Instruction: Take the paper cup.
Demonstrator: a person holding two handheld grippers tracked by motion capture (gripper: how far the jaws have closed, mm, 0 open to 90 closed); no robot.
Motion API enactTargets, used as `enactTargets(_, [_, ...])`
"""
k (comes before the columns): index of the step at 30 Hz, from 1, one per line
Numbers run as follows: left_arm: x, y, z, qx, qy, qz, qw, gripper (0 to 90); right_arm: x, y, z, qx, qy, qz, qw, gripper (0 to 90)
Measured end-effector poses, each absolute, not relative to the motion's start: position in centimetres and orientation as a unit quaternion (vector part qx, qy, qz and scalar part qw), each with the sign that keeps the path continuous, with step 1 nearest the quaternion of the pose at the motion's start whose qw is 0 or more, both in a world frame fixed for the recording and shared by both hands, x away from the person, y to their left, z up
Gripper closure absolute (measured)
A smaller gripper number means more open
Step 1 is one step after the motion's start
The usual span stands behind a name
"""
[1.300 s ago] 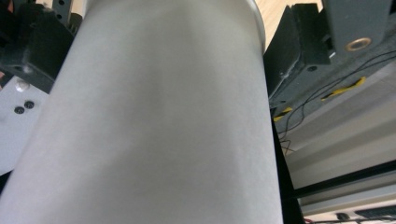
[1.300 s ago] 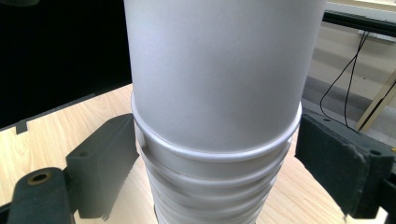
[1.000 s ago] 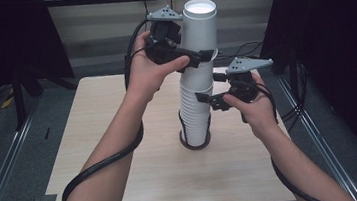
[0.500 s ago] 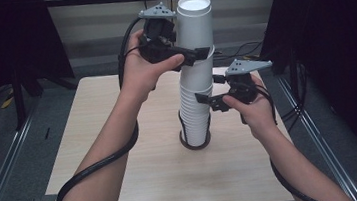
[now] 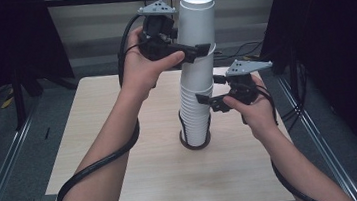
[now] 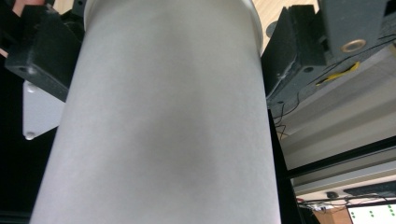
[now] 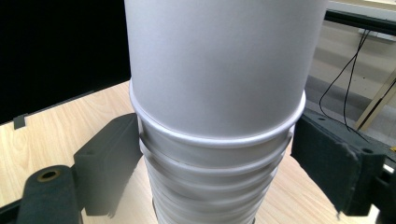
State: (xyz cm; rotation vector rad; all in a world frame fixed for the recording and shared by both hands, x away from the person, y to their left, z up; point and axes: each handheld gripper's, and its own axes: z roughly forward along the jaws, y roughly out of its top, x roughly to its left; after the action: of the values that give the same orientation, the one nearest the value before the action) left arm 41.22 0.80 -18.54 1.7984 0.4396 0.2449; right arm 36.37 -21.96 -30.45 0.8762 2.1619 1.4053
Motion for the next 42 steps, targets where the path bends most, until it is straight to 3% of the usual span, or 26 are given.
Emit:
enactTargets(18, [41.3, 1.2, -18.2, 0.755, 0.196, 0.117, 0.615, 15.5, 36.4, -22.0, -30.5, 0.313, 0.777, 0.505, 0.207, 15.7])
enactTargets(42, [40.9, 6.4, -18.8, 0.742, 0.217, 0.128, 0.621, 15.5, 36.2, -22.1, -30.9, 0.315, 0.778, 0.504, 0.206, 15.5])
